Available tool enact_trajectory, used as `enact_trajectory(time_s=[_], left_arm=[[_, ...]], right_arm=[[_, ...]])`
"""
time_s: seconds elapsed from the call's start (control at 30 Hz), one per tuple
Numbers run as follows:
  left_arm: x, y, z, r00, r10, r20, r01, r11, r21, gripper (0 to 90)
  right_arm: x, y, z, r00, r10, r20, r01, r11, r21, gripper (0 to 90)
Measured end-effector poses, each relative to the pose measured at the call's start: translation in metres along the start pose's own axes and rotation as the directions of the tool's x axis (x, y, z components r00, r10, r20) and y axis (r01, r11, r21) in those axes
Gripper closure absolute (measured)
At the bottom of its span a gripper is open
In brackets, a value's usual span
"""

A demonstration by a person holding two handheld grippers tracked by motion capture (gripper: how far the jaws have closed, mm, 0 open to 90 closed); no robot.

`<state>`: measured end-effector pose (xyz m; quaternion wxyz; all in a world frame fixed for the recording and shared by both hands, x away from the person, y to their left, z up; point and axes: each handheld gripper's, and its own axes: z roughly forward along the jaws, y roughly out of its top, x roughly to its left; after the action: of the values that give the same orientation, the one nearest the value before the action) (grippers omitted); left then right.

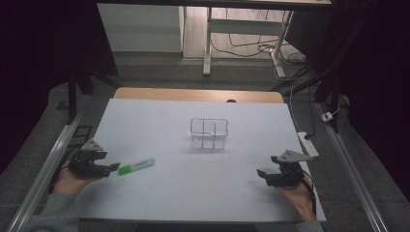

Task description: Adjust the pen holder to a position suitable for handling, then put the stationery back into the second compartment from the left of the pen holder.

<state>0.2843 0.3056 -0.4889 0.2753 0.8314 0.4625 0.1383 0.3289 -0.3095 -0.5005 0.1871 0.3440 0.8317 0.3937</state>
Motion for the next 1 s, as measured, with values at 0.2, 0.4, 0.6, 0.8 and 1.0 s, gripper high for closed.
enact_trajectory(time_s=[0.2,0.4,0.6,0.8,1.0], left_arm=[[0.003,-0.001,0.0,1.0,-0.005,0.002,0.005,0.9993,0.037,30.5],[0.004,0.0,0.003,0.9999,0.003,0.016,-0.004,0.9989,0.047,30.6],[0.0,0.011,0.01,0.9956,0.083,0.044,-0.087,0.9908,0.104,30.0],[-0.003,0.019,0.024,0.9829,0.149,0.108,-0.166,0.9726,0.163,29.4],[-0.006,0.027,0.035,0.9681,0.2,0.151,-0.229,0.9511,0.208,30.5]], right_arm=[[0.0,0.0,0.0,1.0,-0.002,0.0,0.002,1.0,0.001,19.1],[0.0,0.0,0.0,1.0,0.001,0.002,-0.001,1.0,0.003,19.2],[0.0,0.0,0.0,1.0,0.0,-0.003,0.0,1.0,-0.003,19.3],[-0.001,0.0,-0.002,1.0,0.004,0.002,-0.004,1.0,-0.001,19.3],[-0.001,-0.001,-0.002,1.0,0.003,-0.001,-0.003,1.0,0.003,19.3]])
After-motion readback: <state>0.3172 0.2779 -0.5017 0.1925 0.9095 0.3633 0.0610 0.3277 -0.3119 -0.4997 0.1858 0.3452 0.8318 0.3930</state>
